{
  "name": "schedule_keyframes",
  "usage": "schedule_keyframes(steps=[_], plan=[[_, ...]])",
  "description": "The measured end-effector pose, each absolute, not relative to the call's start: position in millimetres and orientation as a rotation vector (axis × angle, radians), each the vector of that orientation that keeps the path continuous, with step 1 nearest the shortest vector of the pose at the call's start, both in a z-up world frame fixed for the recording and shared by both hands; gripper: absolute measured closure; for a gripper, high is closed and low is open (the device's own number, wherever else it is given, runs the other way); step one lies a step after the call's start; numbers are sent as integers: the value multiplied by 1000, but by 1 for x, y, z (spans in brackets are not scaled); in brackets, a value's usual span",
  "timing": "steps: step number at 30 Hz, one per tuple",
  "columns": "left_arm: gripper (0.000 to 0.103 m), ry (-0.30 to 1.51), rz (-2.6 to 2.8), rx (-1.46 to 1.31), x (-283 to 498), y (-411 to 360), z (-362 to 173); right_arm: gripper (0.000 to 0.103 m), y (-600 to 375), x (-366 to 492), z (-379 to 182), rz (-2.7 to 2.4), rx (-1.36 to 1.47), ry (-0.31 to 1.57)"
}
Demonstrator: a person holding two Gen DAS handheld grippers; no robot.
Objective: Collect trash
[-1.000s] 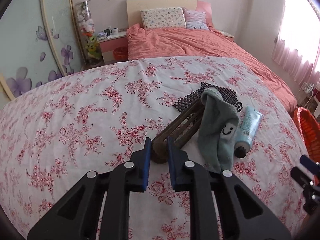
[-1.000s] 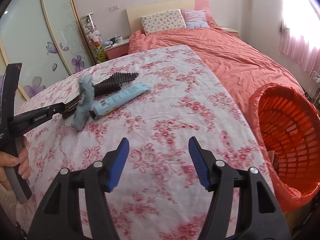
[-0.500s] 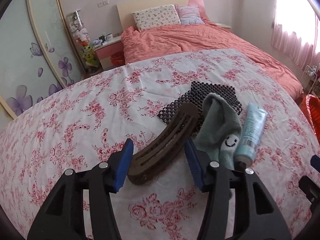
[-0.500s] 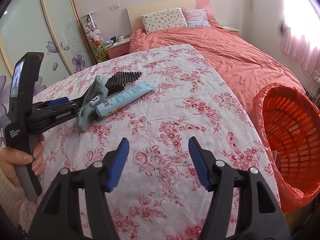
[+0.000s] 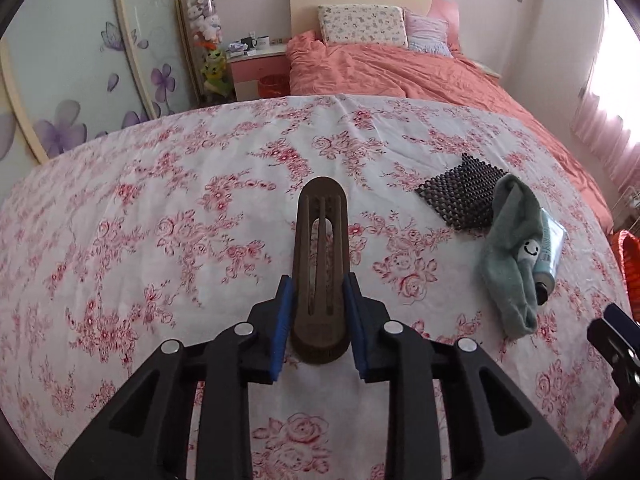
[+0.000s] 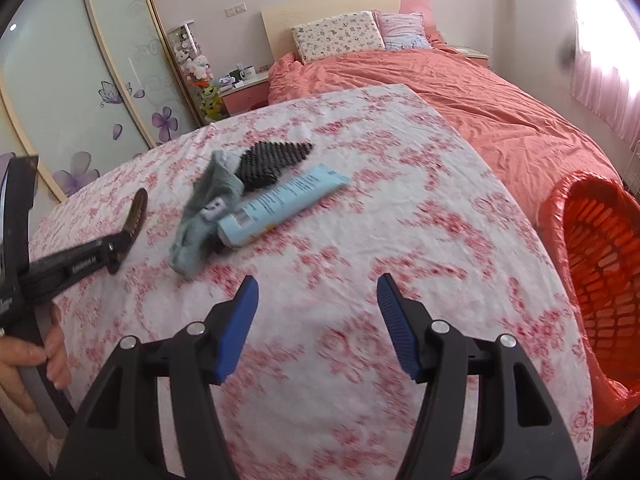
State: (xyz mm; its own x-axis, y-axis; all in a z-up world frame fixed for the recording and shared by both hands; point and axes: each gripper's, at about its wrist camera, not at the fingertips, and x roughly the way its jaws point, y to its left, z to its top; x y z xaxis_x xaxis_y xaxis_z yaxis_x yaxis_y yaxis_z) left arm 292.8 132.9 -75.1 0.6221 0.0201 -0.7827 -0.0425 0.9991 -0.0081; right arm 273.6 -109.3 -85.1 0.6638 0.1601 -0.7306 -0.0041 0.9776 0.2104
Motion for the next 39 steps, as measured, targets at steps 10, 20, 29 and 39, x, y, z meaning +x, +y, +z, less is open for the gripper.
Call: schedule_keyframes(steps=[10, 20, 29, 39], plan=[[50, 878, 48, -86, 292, 141, -79, 42, -93, 333, -90, -15, 320, 873], [41, 884, 51, -84, 293, 142, -80, 61, -79, 349, -97, -25, 195, 914], [19, 908, 95, -48, 297, 138, -83, 77, -109, 299, -99, -16, 107, 906], [2, 940, 117, -41, 292, 137, -88, 75, -111, 296, -100, -19, 91, 911]])
